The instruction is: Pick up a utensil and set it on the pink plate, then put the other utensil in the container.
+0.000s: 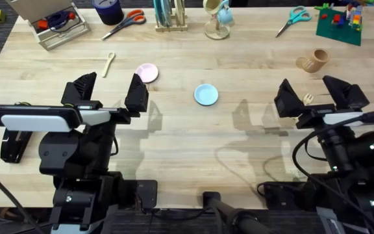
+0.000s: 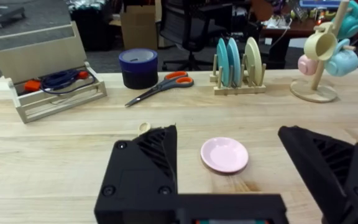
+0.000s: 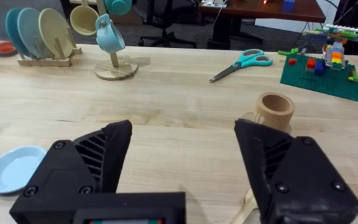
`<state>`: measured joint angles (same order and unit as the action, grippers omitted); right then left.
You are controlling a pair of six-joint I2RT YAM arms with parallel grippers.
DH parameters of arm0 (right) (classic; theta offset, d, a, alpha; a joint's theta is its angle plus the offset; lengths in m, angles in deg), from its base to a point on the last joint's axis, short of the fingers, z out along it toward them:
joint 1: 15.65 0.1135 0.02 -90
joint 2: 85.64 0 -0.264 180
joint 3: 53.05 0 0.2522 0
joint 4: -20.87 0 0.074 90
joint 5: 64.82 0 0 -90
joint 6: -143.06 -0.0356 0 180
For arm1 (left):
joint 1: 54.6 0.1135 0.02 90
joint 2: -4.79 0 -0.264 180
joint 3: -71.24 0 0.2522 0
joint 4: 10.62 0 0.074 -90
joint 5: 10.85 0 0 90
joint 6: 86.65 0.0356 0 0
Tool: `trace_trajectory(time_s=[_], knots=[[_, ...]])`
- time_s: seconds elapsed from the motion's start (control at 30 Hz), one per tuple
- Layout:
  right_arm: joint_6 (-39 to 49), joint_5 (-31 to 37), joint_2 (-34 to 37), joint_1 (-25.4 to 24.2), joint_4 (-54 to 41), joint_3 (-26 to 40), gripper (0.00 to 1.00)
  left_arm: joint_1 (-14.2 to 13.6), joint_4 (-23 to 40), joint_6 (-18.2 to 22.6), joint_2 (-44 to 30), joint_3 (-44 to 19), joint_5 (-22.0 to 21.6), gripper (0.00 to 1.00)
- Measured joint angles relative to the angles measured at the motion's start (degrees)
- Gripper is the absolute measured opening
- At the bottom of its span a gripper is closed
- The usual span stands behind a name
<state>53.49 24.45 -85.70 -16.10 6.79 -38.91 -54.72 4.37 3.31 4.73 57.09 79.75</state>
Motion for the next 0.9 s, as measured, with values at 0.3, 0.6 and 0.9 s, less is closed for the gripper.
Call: trace_trajectory(time_s=[0.3, 0.6, 0.9], knots=[[0.0, -0.1, 0.0, -0.1, -0.2, 0.0, 0.996, 0.0, 0.1, 0.0, 0.0, 0.0, 0.0, 0.993], [0.2, -0.1, 0.0, -0.1, -0.1, 0.0, 0.996, 0.0, -0.5, 0.4, 0.0, 0.0, 0.0, 0.993], [0.9, -0.4, 0.0, -0.1, -13.2, 10.1, 0.994, 0.0, 14.5, 1.1, 0.0, -13.0, 0.0, 0.993]])
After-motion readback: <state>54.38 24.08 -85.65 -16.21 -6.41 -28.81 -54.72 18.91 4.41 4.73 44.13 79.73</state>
